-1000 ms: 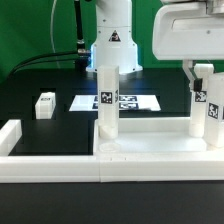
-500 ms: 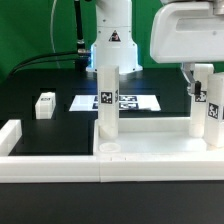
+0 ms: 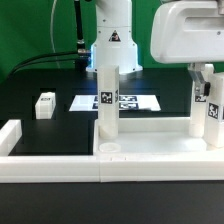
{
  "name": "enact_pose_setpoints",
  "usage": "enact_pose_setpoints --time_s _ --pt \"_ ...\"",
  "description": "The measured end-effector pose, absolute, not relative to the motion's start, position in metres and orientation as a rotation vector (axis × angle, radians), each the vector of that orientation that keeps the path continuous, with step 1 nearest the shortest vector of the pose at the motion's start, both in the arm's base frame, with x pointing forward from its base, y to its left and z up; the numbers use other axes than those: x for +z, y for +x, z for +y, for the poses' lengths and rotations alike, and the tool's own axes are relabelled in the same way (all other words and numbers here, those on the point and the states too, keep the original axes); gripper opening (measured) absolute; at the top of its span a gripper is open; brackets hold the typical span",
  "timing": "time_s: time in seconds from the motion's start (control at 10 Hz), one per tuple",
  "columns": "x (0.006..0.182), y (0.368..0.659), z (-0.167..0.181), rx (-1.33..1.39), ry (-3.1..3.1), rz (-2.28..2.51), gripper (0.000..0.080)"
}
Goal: Assemble desk
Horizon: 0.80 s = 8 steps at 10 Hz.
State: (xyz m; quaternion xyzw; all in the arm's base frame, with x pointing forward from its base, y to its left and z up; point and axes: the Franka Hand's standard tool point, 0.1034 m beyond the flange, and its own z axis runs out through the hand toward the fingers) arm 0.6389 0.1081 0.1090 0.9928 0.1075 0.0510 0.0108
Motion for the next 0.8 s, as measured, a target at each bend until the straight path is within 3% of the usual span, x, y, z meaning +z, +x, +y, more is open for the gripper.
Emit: enact_pose_setpoints --time_s 0.1,0.5,0.8 --pt "0.1090 0.6388 0.1082 0.159 3.098 0.336 0.0297" --pt "0.1087 0.6388 0.1076 0.159 3.107 0.268 0.0288" --pt "0.1076 0.6407 0.1054 0.162 3.135 -0.240 0.0288"
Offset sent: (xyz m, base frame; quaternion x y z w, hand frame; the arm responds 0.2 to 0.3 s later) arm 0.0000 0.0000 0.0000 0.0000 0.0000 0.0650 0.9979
